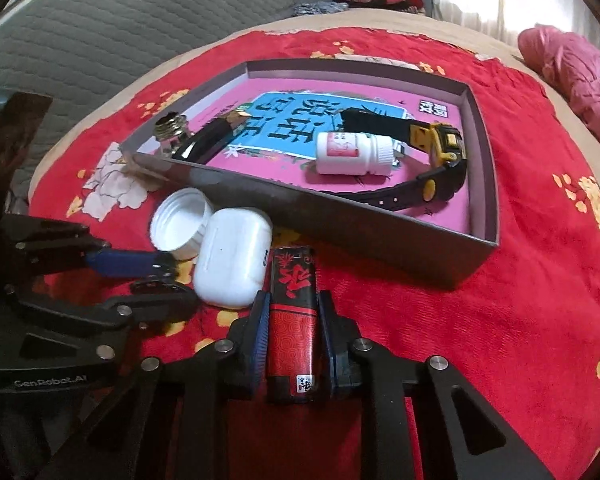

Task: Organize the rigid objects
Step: 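Grasp the small black clip with the left tool while the right tool grasps the red lighter, then lift the black clip with the left tool while the right tool lifts the red lighter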

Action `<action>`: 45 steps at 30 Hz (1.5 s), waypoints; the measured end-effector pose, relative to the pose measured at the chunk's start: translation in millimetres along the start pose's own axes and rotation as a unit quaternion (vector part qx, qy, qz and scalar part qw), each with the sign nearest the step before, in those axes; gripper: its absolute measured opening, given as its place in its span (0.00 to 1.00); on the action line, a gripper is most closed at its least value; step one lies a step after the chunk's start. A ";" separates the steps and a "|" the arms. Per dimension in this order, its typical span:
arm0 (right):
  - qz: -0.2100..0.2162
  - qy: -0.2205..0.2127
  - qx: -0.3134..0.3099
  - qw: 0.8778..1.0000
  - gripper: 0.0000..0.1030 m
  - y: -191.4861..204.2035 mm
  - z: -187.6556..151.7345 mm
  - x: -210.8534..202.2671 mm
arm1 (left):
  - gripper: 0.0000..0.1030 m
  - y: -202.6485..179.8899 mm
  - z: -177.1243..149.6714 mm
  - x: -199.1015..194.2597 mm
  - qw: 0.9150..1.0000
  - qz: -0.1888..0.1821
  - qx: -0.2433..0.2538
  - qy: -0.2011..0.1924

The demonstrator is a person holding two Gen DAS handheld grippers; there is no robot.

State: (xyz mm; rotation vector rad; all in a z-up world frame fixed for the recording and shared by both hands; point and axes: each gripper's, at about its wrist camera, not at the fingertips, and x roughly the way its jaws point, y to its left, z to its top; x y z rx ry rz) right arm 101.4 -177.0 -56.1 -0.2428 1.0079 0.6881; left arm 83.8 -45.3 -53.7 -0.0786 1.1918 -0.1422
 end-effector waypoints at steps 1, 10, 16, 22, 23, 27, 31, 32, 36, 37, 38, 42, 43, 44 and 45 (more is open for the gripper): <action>-0.001 -0.001 0.001 1.000 0.22 -0.4 0.2 0.2 | 0.31 1.5 -0.1 -0.2 1.000 -0.003 -0.003 0.001; 0.013 -0.005 0.015 1.000 0.22 -4.5 -0.1 0.2 | 0.21 13.3 -10.5 -11.7 1.000 -0.022 -0.016 -0.008; 0.027 -0.010 0.029 0.999 0.22 -6.0 -0.9 -5.7 | 0.21 14.7 -14.9 -20.3 0.999 -0.026 -0.018 -0.014; 0.036 -0.028 0.045 0.998 0.22 -5.0 -2.6 -19.3 | 0.21 10.1 -16.2 -32.0 0.999 -0.036 -0.017 -0.025; 0.035 -0.031 0.048 0.998 0.22 -4.9 -2.8 -21.3 | 0.21 9.8 -16.9 -34.0 0.999 -0.038 -0.016 -0.027; 0.035 -0.043 0.053 0.997 0.22 -4.5 -2.8 -28.6 | 0.21 9.8 -16.2 -39.8 0.998 -0.042 -0.016 -0.037; 0.034 -0.056 0.057 0.996 0.22 -5.0 -1.3 -33.8 | 0.21 12.0 -15.6 -43.1 0.998 -0.044 -0.021 -0.043; 0.037 -0.059 0.060 0.996 0.22 -5.1 -1.0 -34.3 | 0.21 12.6 -15.6 -43.9 0.998 -0.045 -0.022 -0.044; 0.047 -0.068 0.061 0.995 0.22 -4.0 -0.2 -37.3 | 0.21 12.6 -16.0 -46.3 0.997 -0.048 -0.023 -0.050; 0.049 -0.070 0.060 0.995 0.22 -3.2 0.4 -38.3 | 0.21 12.0 -15.7 -46.5 0.997 -0.050 -0.022 -0.052; 0.050 -0.073 0.058 0.994 0.22 -2.2 0.9 -39.4 | 0.21 11.6 -15.4 -46.9 0.997 -0.051 -0.022 -0.053; 0.055 -0.081 0.053 0.994 0.22 0.2 1.9 -41.9 | 0.21 11.2 -14.8 -49.1 0.997 -0.055 -0.022 -0.058; 0.056 -0.082 0.052 0.994 0.22 0.6 2.1 -42.2 | 0.21 11.2 -14.5 -49.6 0.996 -0.055 -0.023 -0.059; 0.055 -0.084 0.051 0.994 0.22 1.1 2.5 -42.7 | 0.21 11.3 -14.5 -50.1 0.996 -0.055 -0.023 -0.060; 0.054 -0.086 0.050 0.994 0.22 1.1 2.8 -43.3 | 0.21 11.4 -14.4 -50.6 0.996 -0.055 -0.023 -0.061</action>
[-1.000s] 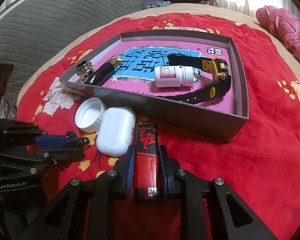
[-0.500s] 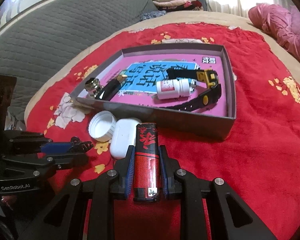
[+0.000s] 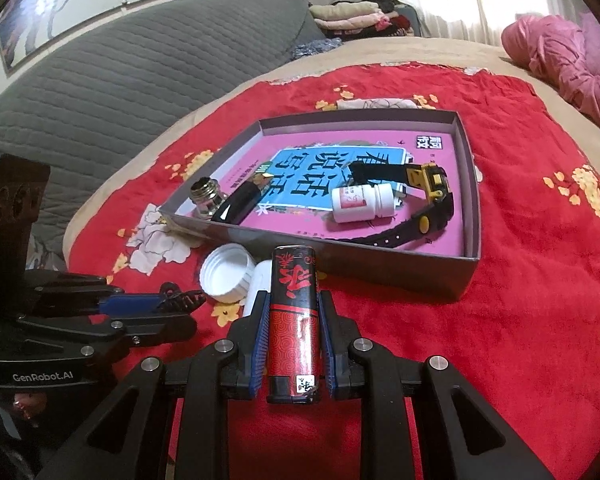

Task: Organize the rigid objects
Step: 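Lift the black clip with the left tool while the right tool lifts the red lighter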

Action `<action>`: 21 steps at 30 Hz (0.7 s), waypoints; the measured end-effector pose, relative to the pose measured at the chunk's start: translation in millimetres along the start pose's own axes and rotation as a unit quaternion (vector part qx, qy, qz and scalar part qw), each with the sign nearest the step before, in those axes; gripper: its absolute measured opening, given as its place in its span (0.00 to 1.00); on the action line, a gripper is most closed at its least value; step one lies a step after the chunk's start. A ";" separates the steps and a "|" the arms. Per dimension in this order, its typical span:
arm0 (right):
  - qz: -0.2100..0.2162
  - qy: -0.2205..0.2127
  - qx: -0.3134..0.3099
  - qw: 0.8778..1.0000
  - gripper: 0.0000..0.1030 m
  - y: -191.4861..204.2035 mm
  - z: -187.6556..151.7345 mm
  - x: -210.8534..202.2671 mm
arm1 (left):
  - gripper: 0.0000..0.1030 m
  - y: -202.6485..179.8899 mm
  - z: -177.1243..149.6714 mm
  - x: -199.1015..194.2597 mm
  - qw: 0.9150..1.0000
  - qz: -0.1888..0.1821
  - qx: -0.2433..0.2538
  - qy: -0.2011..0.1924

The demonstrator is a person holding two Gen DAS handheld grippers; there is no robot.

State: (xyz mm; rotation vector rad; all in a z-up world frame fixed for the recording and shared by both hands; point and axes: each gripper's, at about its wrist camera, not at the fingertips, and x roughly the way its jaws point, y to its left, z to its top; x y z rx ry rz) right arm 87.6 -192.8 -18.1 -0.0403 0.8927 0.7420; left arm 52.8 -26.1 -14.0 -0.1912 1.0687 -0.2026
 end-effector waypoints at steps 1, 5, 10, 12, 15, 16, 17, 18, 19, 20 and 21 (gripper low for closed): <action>0.001 -0.002 -0.001 1.000 0.22 0.5 0.5 -0.6 | 0.21 0.3 0.0 -0.5 1.000 0.000 0.000 -0.001; -0.003 -0.010 -0.006 1.000 0.22 2.5 2.1 -2.6 | 0.21 2.0 0.5 -0.2 1.000 -0.008 -0.008 -0.001; -0.001 -0.017 -0.013 1.000 0.22 5.3 4.4 -3.6 | 0.21 0.9 1.0 -0.9 1.000 -0.004 -0.006 -0.005; 0.003 -0.020 -0.016 1.000 0.22 6.7 5.0 -4.0 | 0.21 0.4 1.6 -1.8 1.000 -0.002 -0.004 -0.009; 0.003 -0.026 -0.022 0.999 0.22 9.1 6.5 -4.8 | 0.21 0.7 2.1 -3.6 1.000 -0.001 -0.006 -0.013; 0.004 -0.030 -0.024 0.999 0.22 10.0 7.3 -5.1 | 0.21 1.1 3.0 -3.9 1.000 0.000 -0.007 -0.015; 0.004 -0.032 -0.025 0.999 0.22 10.8 8.5 -5.2 | 0.21 1.1 3.3 -4.2 1.000 0.001 -0.008 -0.016; 0.005 -0.034 -0.026 0.999 0.22 11.3 9.0 -5.2 | 0.21 1.3 4.0 -4.6 1.000 0.002 -0.008 -0.018; 0.006 -0.035 -0.028 0.999 0.22 11.8 9.6 -4.9 | 0.21 1.7 4.8 -5.0 1.000 0.003 -0.009 -0.019; 0.006 -0.036 -0.029 0.999 0.22 12.1 10.3 -4.3 | 0.21 2.0 5.7 -5.3 1.000 0.004 -0.010 -0.021; 0.006 -0.036 -0.031 0.999 0.22 12.6 10.7 -3.6 | 0.21 2.2 6.3 -5.5 1.000 0.005 -0.011 -0.022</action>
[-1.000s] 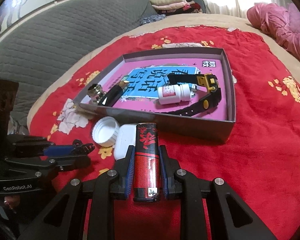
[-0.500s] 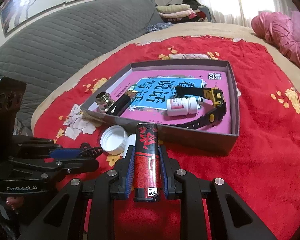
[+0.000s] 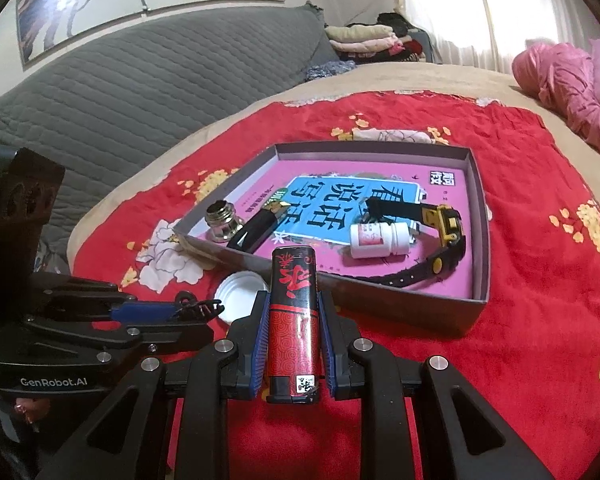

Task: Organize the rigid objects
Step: 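Lift the black clip with the left tool while the right tool lifts the red lighter, then carry the black clip toward the box with the left tool while the right tool carries the lighter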

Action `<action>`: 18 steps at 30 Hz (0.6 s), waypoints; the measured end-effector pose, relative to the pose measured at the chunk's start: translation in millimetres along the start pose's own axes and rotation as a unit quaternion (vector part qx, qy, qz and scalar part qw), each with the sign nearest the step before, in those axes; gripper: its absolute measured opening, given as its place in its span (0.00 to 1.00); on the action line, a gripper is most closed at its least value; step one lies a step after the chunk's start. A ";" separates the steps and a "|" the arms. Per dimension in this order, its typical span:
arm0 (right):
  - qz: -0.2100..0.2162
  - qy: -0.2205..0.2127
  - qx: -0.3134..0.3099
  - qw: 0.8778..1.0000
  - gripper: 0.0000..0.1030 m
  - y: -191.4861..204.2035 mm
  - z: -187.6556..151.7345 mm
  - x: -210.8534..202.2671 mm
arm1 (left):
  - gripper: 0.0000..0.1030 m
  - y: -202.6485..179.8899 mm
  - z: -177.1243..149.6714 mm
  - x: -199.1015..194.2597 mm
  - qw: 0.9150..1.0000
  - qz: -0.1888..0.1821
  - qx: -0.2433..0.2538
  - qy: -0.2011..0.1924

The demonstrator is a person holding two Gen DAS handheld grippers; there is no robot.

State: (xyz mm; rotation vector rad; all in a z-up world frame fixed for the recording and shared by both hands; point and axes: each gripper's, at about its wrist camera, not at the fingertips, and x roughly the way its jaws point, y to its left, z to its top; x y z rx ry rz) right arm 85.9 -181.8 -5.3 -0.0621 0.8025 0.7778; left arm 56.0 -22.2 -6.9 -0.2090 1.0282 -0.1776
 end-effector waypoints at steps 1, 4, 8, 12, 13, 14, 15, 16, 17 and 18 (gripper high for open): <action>-0.001 -0.001 -0.002 1.000 0.22 0.6 0.2 0.8 | 0.21 0.4 1.0 -0.4 1.000 0.002 -0.001 -0.002; -0.002 -0.003 -0.005 1.000 0.22 1.2 1.2 1.7 | 0.21 1.7 2.7 -1.5 1.000 0.005 -0.004 -0.007; -0.001 -0.006 -0.005 1.000 0.22 -0.1 3.2 3.6 | 0.21 2.8 5.0 -2.5 1.000 0.012 -0.005 -0.012; -0.003 -0.010 -0.003 1.000 0.22 -1.9 5.3 4.5 | 0.21 4.6 6.3 -2.6 1.000 0.016 -0.008 -0.014; -0.004 -0.011 -0.002 1.000 0.22 -2.5 5.7 4.3 | 0.21 5.0 6.5 -2.6 1.000 0.017 -0.009 -0.015; -0.004 -0.013 -0.002 1.000 0.22 -3.1 6.1 4.0 | 0.21 5.3 7.1 -2.7 1.000 0.017 -0.009 -0.016; -0.004 -0.014 -0.001 1.000 0.22 -3.9 6.7 4.0 | 0.21 5.2 7.3 -2.9 1.000 0.016 -0.009 -0.017; -0.006 -0.015 0.000 1.000 0.22 -4.4 6.9 3.7 | 0.21 5.0 7.7 -3.3 1.000 0.016 -0.008 -0.019; -0.006 -0.018 0.000 1.000 0.22 -5.3 7.5 3.2 | 0.21 4.5 8.0 -3.8 1.000 0.017 -0.005 -0.020; -0.006 -0.019 0.001 1.000 0.22 -5.9 8.0 2.9 | 0.21 3.9 8.3 -4.1 1.000 0.020 -0.003 -0.021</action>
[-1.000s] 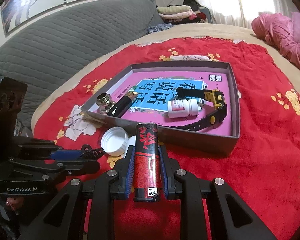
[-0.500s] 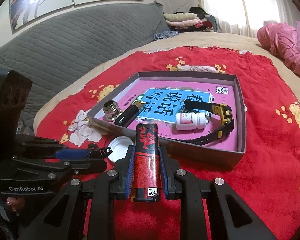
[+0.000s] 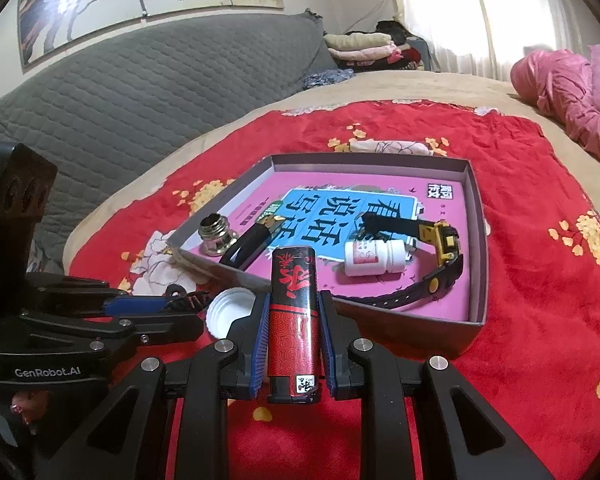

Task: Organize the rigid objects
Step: 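Carry the black clip toward the box with the left tool while the right tool carries the lighter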

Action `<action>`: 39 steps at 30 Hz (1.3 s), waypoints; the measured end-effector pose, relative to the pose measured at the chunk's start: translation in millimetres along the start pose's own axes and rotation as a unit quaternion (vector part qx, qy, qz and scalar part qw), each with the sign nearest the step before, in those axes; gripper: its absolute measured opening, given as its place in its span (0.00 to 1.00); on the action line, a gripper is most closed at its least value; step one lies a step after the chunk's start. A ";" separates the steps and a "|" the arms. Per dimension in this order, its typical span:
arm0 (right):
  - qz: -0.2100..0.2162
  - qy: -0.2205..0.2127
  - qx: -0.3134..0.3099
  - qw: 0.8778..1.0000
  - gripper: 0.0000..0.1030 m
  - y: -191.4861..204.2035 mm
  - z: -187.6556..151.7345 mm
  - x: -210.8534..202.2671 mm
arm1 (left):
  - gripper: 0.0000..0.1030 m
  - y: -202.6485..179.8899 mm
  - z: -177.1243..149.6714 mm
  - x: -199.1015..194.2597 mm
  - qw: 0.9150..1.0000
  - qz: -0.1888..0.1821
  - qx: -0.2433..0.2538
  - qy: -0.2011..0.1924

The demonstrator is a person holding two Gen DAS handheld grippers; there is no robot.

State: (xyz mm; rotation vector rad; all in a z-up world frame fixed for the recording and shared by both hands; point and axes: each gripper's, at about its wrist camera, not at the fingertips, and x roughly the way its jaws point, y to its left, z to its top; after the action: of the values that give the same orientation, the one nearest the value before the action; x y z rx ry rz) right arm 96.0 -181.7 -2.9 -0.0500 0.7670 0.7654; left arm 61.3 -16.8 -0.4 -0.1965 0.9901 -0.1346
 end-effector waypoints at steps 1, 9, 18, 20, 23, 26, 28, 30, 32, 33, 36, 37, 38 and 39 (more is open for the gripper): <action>-0.001 -0.002 0.000 1.000 0.22 -0.7 0.5 -0.3 | 0.21 -0.4 0.4 0.0 1.000 0.001 0.002 -0.001; -0.002 -0.009 -0.003 1.000 0.23 -1.0 4.3 -0.9 | 0.21 3.4 5.5 0.6 1.000 0.011 -0.007 -0.006; -0.009 -0.021 0.009 1.000 0.23 -8.7 8.0 -3.5 | 0.21 6.0 13.0 4.9 1.000 0.017 -0.015 -0.010; -0.018 -0.023 0.010 1.000 0.22 -11.8 9.7 -3.9 | 0.21 4.1 14.0 6.3 1.000 0.020 -0.012 -0.010; -0.025 -0.031 0.010 0.999 0.23 -14.7 11.7 -6.0 | 0.21 3.5 16.3 8.8 1.000 0.020 -0.012 -0.010; -0.030 -0.033 0.017 0.999 0.23 -19.8 12.9 -5.6 | 0.21 4.8 19.7 10.5 1.000 0.021 -0.017 -0.012; -0.032 -0.036 0.023 0.999 0.23 -23.6 14.2 -6.4 | 0.21 4.6 21.0 11.2 0.999 0.022 -0.019 -0.013; -0.035 -0.040 0.027 0.998 0.23 -26.5 15.1 -7.2 | 0.21 3.9 22.7 12.1 0.999 0.024 -0.019 -0.015; -0.037 -0.043 0.031 0.998 0.23 -29.6 16.3 -7.8 | 0.21 2.1 25.2 13.8 0.999 0.024 -0.018 -0.016; -0.038 -0.043 0.032 0.998 0.23 -30.7 16.5 -8.1 | 0.21 1.6 26.1 14.1 0.999 0.025 -0.017 -0.017; -0.039 -0.045 0.033 0.998 0.23 -32.6 17.8 -7.3 | 0.21 -0.1 32.4 16.8 0.999 0.025 -0.017 -0.021; -0.039 -0.045 0.033 0.998 0.23 -32.9 18.1 -7.0 | 0.21 -0.3 35.4 18.4 0.999 0.025 -0.019 -0.021; -0.039 -0.046 0.032 0.998 0.23 -33.2 18.8 -6.6 | 0.21 -0.1 37.4 19.6 0.999 0.027 -0.020 -0.023; -0.039 -0.046 0.030 0.998 0.23 -33.0 19.3 -6.3 | 0.21 -0.2 40.2 21.2 0.999 0.028 -0.021 -0.024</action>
State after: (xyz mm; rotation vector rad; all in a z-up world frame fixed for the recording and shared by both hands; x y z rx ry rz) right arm 126.0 -203.9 7.8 0.0093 0.6959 0.6648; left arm 106.6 -17.2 3.8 -0.2093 0.9509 -0.0588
